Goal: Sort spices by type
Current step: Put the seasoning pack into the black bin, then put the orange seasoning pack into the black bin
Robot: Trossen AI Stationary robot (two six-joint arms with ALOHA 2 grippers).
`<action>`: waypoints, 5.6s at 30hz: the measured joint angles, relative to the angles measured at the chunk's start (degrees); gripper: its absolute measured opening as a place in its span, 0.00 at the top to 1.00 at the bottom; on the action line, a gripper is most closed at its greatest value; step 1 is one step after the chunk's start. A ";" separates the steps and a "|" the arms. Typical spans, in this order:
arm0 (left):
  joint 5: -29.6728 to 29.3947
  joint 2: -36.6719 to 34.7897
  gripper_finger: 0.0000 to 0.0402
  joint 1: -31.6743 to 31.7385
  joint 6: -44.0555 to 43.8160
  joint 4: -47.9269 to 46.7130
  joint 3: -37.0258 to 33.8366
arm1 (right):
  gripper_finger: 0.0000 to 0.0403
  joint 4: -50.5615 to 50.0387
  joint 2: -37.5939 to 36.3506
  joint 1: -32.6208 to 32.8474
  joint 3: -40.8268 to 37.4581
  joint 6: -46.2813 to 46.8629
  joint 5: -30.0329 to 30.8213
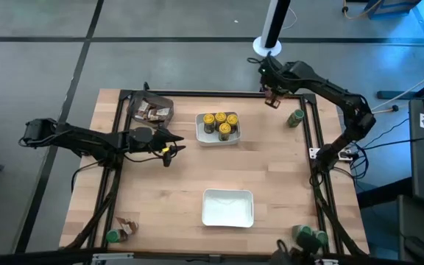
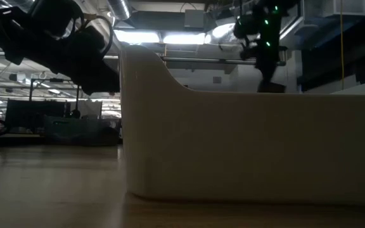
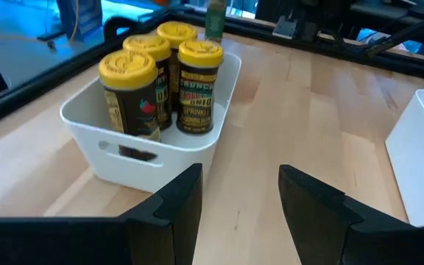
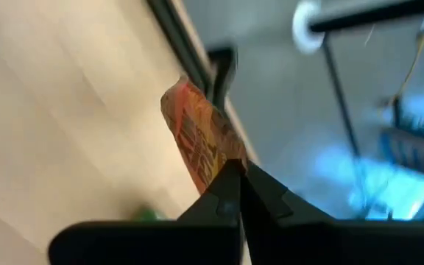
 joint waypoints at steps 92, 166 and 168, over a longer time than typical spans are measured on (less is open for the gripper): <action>-14.04 1.23 0.99 1.49 14.99 -17.62 20.40 | 0.56 30.19 2.89 36.75 3.53 3.44 -15.97; -19.21 -11.72 0.73 13.09 6.36 3.69 -11.38 | 0.57 34.06 0.59 37.47 -13.26 11.49 -18.03; -19.23 -11.72 0.68 12.83 7.17 -1.21 -9.21 | 0.57 34.06 0.61 37.47 -13.26 11.49 -18.03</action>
